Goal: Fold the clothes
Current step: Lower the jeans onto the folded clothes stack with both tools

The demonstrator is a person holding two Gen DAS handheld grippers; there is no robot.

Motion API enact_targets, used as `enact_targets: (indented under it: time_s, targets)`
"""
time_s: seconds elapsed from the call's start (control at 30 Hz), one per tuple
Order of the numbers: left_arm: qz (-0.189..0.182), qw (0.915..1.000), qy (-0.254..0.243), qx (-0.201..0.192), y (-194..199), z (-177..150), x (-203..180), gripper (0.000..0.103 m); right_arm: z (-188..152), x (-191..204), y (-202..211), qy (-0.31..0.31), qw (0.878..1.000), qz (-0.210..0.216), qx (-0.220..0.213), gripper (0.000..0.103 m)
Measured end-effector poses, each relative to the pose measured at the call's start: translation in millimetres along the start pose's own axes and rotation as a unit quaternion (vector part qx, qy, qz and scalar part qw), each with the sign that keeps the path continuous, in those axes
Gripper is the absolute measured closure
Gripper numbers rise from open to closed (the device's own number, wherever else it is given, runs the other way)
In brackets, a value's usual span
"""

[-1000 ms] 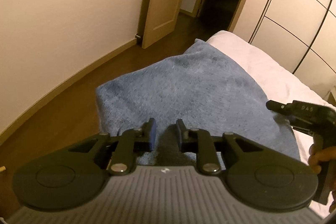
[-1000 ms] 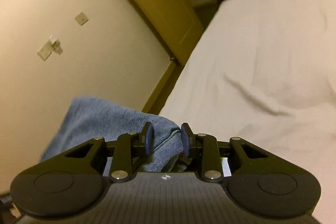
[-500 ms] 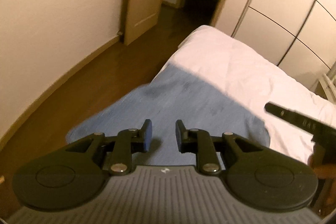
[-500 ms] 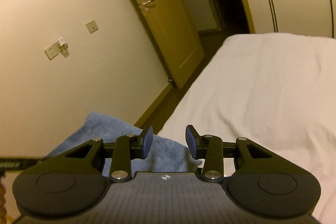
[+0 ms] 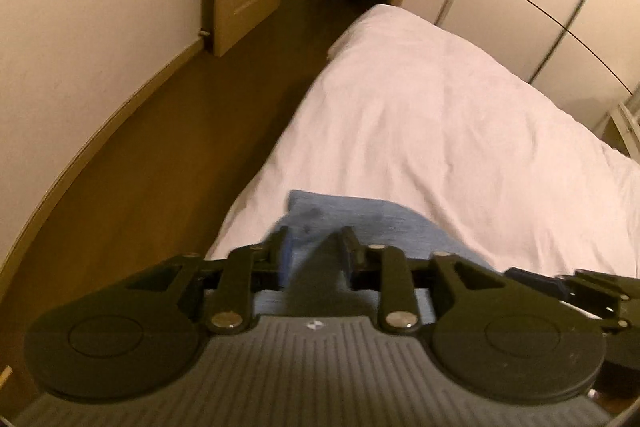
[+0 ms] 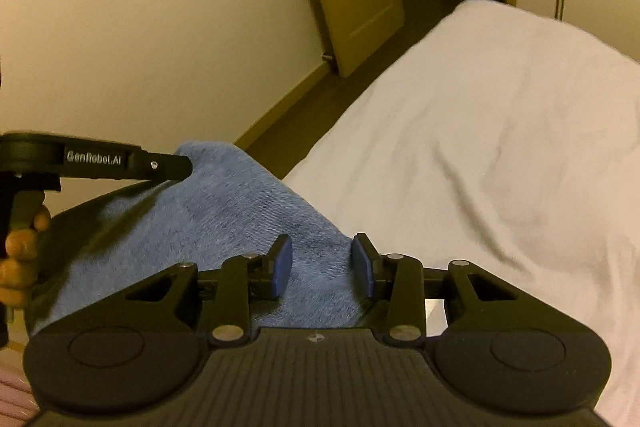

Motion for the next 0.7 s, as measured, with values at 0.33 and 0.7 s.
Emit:
enact_targets:
  time_s: [0.33,0.7]
  targets:
    - [0.006,0.9993,-0.014,-0.033,95.7,-60.6,5.9,0.080,-46.0,9.6,78.6,0.000,0.997,0.046,-0.069,0.062]
    - [0.067,0.9959,-0.060,-0.008,92.5,-139.5,2.9,0.077,-149.5,56.8,84.7,0.058,0.998,0.026,-0.017,0.072]
Point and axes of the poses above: each gripper's, at about its wrist camera, not at the fingertips, and y roughly against the way its jaws point, x to its left, z to its top, the point moved 7 cm from there along -y, roughly the way its jaws point, and after that the axes turned 7 degrees about x, right-handed, at the moved point
